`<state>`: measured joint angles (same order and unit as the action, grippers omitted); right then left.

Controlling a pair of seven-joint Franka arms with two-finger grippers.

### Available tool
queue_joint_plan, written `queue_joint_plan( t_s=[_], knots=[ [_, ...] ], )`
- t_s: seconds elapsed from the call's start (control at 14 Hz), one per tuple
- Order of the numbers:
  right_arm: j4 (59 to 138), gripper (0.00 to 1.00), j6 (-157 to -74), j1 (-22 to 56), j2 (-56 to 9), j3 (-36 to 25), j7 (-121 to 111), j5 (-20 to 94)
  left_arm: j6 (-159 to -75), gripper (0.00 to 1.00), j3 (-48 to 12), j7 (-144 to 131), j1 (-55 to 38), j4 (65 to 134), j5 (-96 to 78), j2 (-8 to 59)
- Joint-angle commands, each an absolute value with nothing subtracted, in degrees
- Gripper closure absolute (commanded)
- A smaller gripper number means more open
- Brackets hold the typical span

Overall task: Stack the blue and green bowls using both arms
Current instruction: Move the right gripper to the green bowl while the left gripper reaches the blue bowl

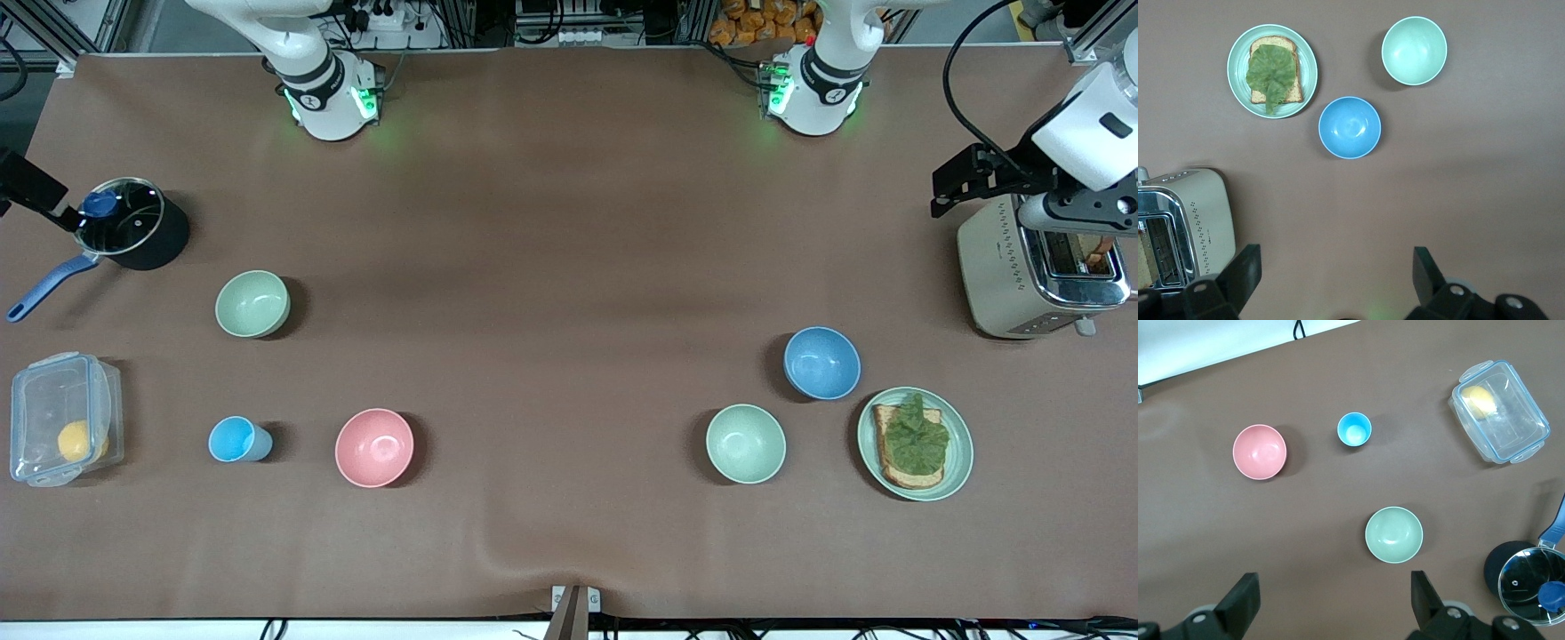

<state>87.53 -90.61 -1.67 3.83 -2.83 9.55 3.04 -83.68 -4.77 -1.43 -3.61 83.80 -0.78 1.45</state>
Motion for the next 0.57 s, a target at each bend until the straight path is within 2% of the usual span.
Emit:
queue_joint_plan(
  t_s=[0.0, 0.29, 0.5],
  knots=[
    [87.1, 0.0, -89.91, -0.71, 3.78, -3.08, 9.85, 2.03, -82.62, 0.0, -4.75, -1.24, -3.78, 83.14, 0.88, 1.41],
    [87.27, 0.0, -89.83, -0.18, 2.91, -3.08, 10.54, 2.37, -82.62, 0.0, -4.75, -2.11, -3.96, 83.06, 0.88, 1.93],
    [87.1, 0.0, -89.47, 0.0, -2.09, -2.99, 9.93, 2.38, -82.62, 0.0, -4.83, -2.29, -4.04, 83.06, 0.88, 2.11]
  ],
)
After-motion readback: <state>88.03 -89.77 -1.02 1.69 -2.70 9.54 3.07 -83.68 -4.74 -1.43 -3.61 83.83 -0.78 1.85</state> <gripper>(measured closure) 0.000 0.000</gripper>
